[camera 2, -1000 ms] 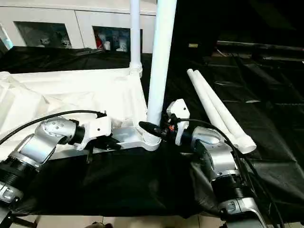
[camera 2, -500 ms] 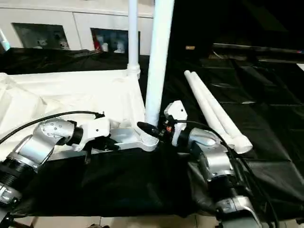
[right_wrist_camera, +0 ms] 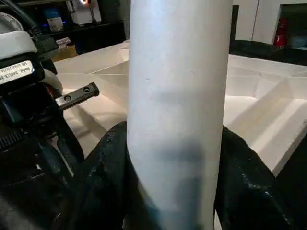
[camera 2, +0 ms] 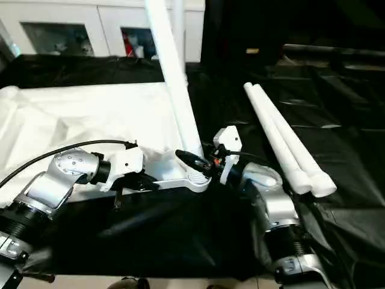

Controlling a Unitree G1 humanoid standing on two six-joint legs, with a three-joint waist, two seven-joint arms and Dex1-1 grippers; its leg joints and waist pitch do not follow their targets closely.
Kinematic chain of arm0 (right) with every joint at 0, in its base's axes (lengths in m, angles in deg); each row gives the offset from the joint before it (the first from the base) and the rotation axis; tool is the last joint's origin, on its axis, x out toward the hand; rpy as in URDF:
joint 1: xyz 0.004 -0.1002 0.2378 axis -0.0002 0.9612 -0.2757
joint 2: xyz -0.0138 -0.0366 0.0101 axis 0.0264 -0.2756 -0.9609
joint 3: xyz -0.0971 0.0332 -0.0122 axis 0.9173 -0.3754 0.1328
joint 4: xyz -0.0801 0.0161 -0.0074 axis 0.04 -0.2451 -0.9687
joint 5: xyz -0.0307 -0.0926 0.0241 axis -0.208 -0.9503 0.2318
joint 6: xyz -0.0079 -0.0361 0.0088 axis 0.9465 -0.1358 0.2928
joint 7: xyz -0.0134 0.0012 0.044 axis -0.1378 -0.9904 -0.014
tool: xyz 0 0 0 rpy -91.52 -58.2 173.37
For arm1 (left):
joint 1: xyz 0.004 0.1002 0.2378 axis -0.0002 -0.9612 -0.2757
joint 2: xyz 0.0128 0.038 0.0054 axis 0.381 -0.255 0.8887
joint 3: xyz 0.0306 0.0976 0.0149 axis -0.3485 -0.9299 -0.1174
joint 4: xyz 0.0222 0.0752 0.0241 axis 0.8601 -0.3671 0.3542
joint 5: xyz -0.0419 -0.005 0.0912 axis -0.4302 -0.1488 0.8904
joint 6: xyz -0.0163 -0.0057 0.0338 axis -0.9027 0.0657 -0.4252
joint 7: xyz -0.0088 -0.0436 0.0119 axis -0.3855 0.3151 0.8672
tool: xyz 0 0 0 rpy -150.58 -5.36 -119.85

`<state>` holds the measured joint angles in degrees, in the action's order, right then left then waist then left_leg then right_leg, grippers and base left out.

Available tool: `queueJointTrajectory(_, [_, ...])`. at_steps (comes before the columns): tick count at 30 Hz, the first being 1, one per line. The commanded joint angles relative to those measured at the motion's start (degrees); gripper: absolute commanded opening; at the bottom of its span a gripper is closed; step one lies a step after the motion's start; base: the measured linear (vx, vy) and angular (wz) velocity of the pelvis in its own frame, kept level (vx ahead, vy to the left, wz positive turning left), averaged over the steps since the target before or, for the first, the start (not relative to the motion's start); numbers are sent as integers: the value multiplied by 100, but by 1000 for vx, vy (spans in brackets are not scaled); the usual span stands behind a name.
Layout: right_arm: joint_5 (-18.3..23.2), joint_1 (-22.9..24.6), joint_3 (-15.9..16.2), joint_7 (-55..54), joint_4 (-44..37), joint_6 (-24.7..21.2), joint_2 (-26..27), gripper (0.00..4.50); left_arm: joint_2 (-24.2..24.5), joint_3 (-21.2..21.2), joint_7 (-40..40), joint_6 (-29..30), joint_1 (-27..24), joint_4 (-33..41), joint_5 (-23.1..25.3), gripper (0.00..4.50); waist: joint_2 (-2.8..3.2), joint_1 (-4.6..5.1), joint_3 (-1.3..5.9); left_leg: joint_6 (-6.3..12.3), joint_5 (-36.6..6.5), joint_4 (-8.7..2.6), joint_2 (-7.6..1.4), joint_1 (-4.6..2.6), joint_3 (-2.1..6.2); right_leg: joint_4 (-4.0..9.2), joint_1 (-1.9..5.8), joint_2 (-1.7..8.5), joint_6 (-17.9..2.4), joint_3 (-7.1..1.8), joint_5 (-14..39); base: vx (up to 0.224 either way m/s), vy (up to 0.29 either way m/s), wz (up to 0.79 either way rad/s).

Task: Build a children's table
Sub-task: Insert table leg to table base

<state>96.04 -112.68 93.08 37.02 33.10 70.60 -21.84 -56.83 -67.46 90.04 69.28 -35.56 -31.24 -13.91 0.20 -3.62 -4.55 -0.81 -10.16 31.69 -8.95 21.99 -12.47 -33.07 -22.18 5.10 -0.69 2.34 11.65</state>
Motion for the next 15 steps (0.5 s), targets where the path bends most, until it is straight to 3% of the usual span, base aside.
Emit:
queueJointTrajectory(1, [-149,205,37,-64,145,-197,-122,188,-35,-129,133,-109,5,142,-35,0,67,28,346,468,-523,-320,-459,-179,191,178,159,370,-1539,-242,-1059,0,0,0])
queueJointTrajectory(2, [-54,234,-48,-160,-168,-346,-120,188,-25,-130,124,-131,7,140,-28,0,63,21,332,515,-557,-326,-474,-160,196,185,165,373,-1556,-224,-836,0,0,0])
queueJointTrajectory(6, [204,269,-228,-363,-717,-574,-64,188,16,-148,106,-193,8,118,-10,0,80,19,303,358,-908,-370,-496,-179,213,240,154,371,-1485,-234,14,0,0,0])
queueJointTrajectory(7, [254,276,-278,-428,-824,-583,-33,188,22,-150,104,-197,3,122,-9,0,103,13,318,328,-918,-367,-500,-191,217,233,151,377,-1481,-233,49,0,0,0])
queueJointTrajectory(9, [355,286,-359,-520,-989,-596,37,188,26,-145,96,-191,-8,128,-3,0,88,25,317,289,-900,-364,-491,-181,214,230,153,376,-1463,-240,48,0,0,0])
queueJointTrajectory(15, [633,225,-569,-791,-1416,-644,260,188,93,-123,29,-223,-63,125,61,0,107,23,348,436,-511,-307,-466,-178,201,171,158,370,-1504,-234,-432,0,0,0])
